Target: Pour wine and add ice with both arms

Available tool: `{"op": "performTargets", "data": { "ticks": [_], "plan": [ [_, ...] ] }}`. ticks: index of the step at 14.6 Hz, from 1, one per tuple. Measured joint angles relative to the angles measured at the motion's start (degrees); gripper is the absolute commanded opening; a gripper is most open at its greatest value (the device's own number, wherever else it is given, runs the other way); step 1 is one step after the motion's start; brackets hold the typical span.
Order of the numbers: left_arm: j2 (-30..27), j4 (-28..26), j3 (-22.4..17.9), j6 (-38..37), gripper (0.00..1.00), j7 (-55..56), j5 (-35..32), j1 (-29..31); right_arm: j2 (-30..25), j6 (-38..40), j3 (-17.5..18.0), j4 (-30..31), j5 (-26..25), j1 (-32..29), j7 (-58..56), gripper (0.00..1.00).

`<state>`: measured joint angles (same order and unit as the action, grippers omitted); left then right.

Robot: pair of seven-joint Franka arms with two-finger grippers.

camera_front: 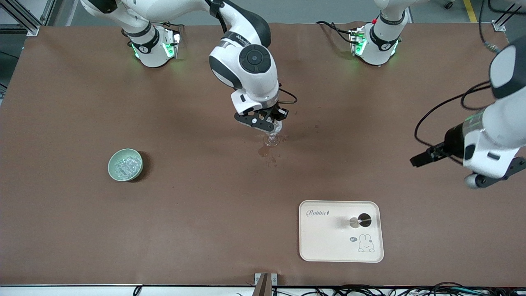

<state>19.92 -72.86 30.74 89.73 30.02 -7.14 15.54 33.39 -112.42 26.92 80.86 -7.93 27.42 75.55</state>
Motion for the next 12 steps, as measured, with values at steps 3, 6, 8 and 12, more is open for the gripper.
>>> {"op": "performTargets", "data": {
  "ticks": [3, 6, 8, 12],
  "plan": [
    [-6.2, -2.5, -4.5, -0.8, 1.0, -10.8, 0.0, -1.8, 0.0, 0.0, 0.0, 0.0, 0.0, 0.0, 0.0, 0.12],
    [-13.6, -9.3, -13.9, -1.1, 1.0, -16.6, 1.4, -8.7, 0.0, 0.0, 0.0, 0.0, 0.0, 0.1, 0.0, 0.15],
    [-18.5, -14.3, -18.6, -1.1, 1.0, -17.8, 3.8, -12.6, 0.0, 0.0, 0.0, 0.0, 0.0, 0.1, 0.0, 0.17],
    [-25.1, -21.1, -23.1, -1.0, 1.0, -24.6, 6.5, -13.9, 0.1, 0.1, 0.0, 0.0, 0.0, 0.2, 0.0, 0.19]
  ]
}}
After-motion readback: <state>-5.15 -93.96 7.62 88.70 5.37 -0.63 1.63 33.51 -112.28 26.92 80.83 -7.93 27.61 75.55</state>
